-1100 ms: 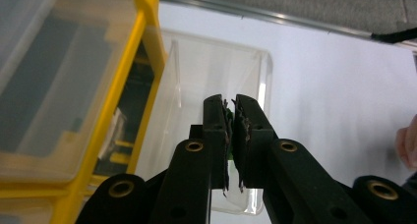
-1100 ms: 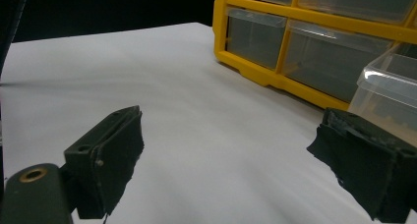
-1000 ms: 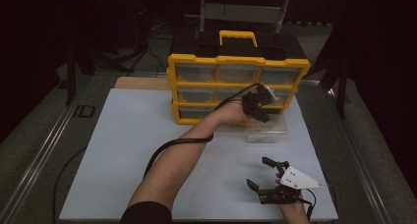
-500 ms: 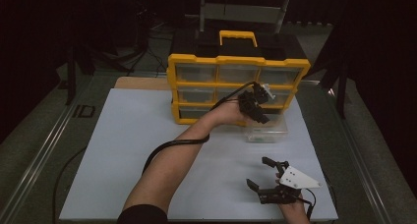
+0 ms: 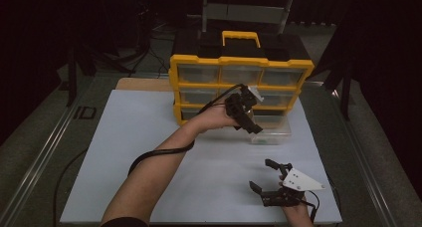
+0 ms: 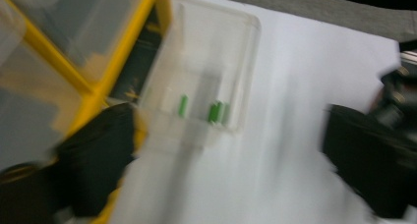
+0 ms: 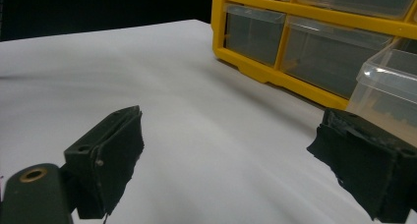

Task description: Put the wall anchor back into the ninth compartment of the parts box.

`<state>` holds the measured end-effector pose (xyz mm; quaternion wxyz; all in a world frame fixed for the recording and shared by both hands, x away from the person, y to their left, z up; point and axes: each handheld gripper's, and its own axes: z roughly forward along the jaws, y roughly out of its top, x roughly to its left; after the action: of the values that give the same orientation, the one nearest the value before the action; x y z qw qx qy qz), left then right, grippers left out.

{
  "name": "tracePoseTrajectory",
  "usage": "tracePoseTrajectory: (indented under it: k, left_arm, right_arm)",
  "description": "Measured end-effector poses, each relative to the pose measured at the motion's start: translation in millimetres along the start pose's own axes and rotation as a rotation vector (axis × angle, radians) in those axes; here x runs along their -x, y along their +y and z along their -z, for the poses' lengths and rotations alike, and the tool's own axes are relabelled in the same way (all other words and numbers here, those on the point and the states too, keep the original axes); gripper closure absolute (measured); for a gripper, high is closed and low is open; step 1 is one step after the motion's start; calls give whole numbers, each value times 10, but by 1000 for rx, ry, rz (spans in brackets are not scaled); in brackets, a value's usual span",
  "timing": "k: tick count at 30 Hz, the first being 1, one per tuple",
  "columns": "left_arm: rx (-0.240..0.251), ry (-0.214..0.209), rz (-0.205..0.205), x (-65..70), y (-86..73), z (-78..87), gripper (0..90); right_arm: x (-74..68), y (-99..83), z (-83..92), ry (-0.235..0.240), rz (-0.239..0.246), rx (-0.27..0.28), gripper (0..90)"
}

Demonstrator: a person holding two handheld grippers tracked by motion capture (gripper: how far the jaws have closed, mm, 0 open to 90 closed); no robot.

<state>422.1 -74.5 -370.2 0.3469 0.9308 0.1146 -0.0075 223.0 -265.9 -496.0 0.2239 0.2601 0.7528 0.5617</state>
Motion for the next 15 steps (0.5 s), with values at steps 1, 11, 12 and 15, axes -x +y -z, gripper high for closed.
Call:
tracePoseTrajectory:
  k: [1,11,12,15]
  left_arm:
    - [3,-16,5,-1,-38,23,8]
    - [61,-40,-1,33,-362,221,3]
    - [79,-32,-9,49,-435,269,3]
    - [90,-22,-12,61,-534,349,3]
  right_arm:
    - [-1,0,0,0,0,0,100]
    - [-5,-5,-10,-3,2,-8,100]
    - [-8,-5,-10,-4,2,-8,100]
    - [-7,-4,-9,-3,2,-6,100]
